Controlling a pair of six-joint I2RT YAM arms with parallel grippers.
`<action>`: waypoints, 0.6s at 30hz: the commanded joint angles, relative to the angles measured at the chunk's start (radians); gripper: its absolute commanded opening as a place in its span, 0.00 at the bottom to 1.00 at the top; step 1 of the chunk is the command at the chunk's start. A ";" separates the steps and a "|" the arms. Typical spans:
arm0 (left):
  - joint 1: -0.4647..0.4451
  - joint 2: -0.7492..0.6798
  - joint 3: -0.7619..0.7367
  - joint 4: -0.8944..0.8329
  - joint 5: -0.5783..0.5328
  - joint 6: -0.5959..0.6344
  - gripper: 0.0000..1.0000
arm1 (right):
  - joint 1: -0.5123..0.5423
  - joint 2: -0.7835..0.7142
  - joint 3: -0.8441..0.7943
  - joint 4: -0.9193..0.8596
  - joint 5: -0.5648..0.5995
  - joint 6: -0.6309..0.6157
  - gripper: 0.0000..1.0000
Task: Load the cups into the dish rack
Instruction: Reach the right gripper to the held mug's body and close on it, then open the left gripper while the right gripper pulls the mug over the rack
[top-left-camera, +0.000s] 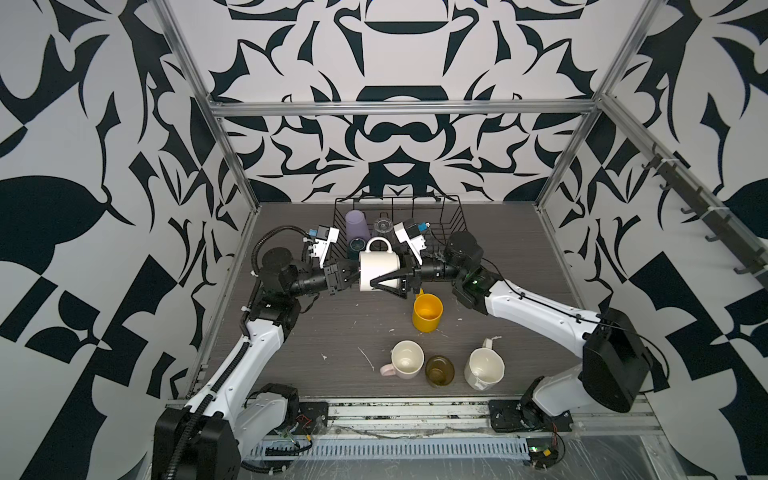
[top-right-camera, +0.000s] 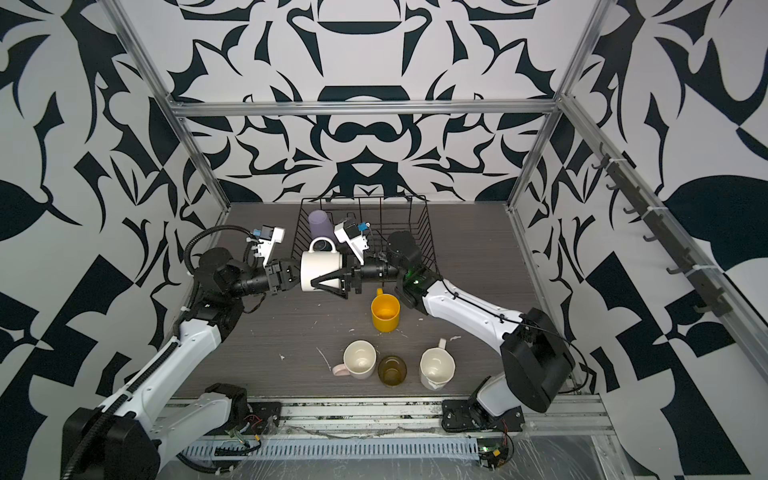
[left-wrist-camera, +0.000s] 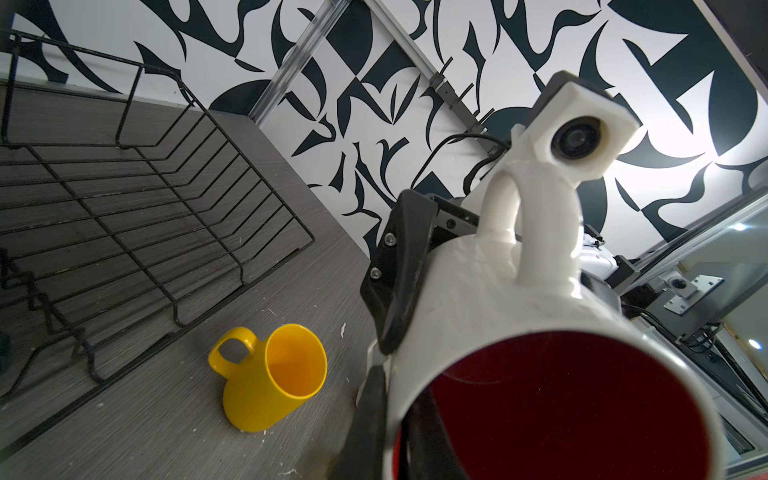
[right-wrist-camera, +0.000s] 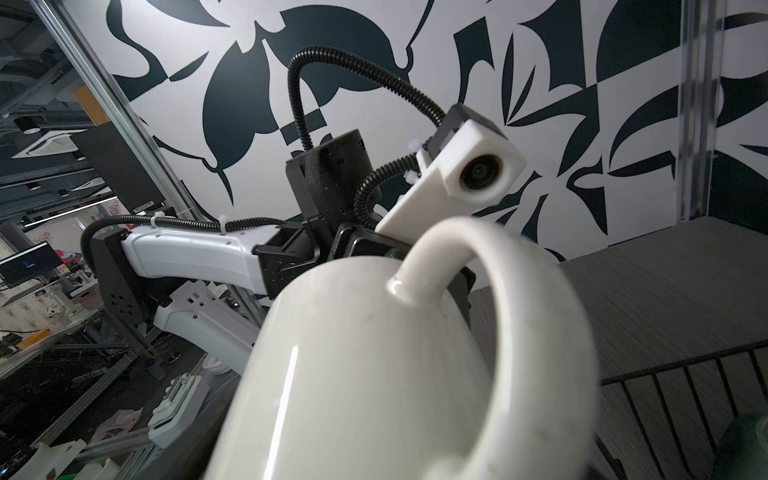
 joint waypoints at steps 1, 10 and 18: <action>-0.008 -0.011 0.054 0.045 0.001 0.023 0.00 | -0.005 -0.025 0.046 -0.064 0.150 0.004 0.00; -0.001 -0.013 0.062 -0.005 -0.018 0.033 0.11 | -0.032 -0.056 0.037 -0.060 0.211 0.045 0.00; 0.008 -0.014 0.064 -0.032 -0.036 0.042 0.63 | -0.062 -0.073 0.039 -0.064 0.258 0.077 0.00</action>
